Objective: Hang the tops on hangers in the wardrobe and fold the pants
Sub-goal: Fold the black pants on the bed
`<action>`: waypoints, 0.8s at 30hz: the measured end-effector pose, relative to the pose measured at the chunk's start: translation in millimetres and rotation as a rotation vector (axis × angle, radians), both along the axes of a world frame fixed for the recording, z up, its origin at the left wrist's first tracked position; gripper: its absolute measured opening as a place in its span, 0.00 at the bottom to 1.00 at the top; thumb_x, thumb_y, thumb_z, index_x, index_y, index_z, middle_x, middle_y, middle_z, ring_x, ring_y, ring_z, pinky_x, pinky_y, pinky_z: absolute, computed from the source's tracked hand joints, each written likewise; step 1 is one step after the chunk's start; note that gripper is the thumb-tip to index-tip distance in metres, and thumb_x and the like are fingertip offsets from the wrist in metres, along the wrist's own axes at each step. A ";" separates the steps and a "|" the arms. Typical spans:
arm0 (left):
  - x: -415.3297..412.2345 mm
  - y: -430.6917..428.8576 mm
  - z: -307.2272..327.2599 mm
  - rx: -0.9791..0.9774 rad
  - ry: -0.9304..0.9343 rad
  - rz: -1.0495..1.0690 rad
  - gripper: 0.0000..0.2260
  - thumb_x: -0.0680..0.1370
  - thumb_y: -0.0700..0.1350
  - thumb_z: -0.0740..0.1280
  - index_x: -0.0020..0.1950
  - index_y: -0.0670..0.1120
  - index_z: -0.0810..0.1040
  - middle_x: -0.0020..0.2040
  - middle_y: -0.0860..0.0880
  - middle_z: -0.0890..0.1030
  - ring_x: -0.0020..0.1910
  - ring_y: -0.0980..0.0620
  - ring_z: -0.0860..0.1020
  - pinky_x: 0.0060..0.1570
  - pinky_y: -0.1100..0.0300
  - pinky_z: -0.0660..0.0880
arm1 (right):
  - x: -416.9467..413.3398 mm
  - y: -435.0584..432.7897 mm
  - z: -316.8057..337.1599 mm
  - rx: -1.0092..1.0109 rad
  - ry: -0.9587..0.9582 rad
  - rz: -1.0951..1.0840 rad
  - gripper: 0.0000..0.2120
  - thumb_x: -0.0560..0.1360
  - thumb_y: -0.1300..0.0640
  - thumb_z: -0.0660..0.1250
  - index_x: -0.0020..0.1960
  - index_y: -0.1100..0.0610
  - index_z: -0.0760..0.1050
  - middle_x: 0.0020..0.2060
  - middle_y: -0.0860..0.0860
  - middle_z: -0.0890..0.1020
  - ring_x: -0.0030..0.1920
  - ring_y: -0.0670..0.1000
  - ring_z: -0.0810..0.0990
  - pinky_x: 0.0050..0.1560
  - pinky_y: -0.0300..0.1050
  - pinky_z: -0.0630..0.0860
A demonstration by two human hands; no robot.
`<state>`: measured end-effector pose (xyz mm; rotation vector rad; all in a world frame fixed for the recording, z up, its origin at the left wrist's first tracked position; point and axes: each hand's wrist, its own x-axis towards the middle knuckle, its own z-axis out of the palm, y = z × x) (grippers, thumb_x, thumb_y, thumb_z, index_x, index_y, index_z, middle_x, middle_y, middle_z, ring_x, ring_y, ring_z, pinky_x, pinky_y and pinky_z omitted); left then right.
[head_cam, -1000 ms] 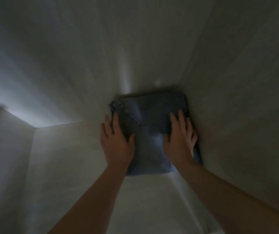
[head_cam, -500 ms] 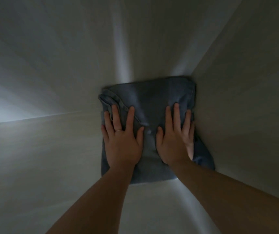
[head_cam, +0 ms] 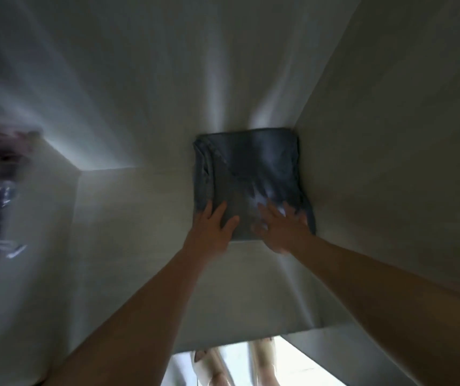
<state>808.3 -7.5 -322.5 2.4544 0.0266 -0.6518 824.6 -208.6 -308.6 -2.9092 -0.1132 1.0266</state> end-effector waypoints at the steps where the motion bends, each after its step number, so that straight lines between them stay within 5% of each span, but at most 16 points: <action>1: -18.3 3.4 8.4 0.010 -0.039 0.031 0.28 0.83 0.62 0.55 0.82 0.56 0.57 0.83 0.47 0.51 0.81 0.42 0.52 0.77 0.45 0.56 | -16.1 3.2 9.5 0.016 -0.022 0.025 0.32 0.81 0.33 0.45 0.82 0.42 0.43 0.82 0.45 0.43 0.81 0.59 0.39 0.75 0.71 0.44; 6: -108.2 15.0 52.8 -0.036 -0.137 0.156 0.28 0.82 0.65 0.55 0.81 0.60 0.58 0.83 0.49 0.56 0.80 0.43 0.56 0.77 0.44 0.57 | -96.6 17.8 52.3 0.107 -0.187 0.058 0.33 0.80 0.31 0.46 0.81 0.41 0.45 0.82 0.43 0.47 0.81 0.55 0.42 0.76 0.69 0.45; 13: -204.1 28.8 95.8 -0.014 -0.174 0.267 0.32 0.77 0.74 0.48 0.80 0.66 0.54 0.83 0.55 0.51 0.81 0.49 0.48 0.78 0.45 0.48 | -173.9 23.8 96.5 0.251 -0.212 0.138 0.33 0.79 0.31 0.46 0.81 0.40 0.45 0.81 0.41 0.44 0.81 0.53 0.40 0.77 0.66 0.45; 19: -285.6 15.9 119.5 0.038 -0.208 0.431 0.28 0.80 0.68 0.53 0.80 0.65 0.57 0.83 0.55 0.52 0.82 0.47 0.48 0.78 0.43 0.50 | -224.0 27.0 124.4 0.444 -0.202 0.207 0.31 0.80 0.33 0.47 0.80 0.38 0.44 0.81 0.40 0.46 0.81 0.49 0.42 0.78 0.60 0.40; 24: -358.4 -6.0 139.4 0.079 -0.205 0.618 0.28 0.80 0.69 0.51 0.80 0.65 0.56 0.83 0.56 0.50 0.82 0.50 0.45 0.78 0.44 0.46 | -265.1 20.5 138.0 0.612 -0.143 0.344 0.29 0.82 0.38 0.52 0.81 0.41 0.51 0.81 0.44 0.56 0.80 0.51 0.51 0.78 0.58 0.50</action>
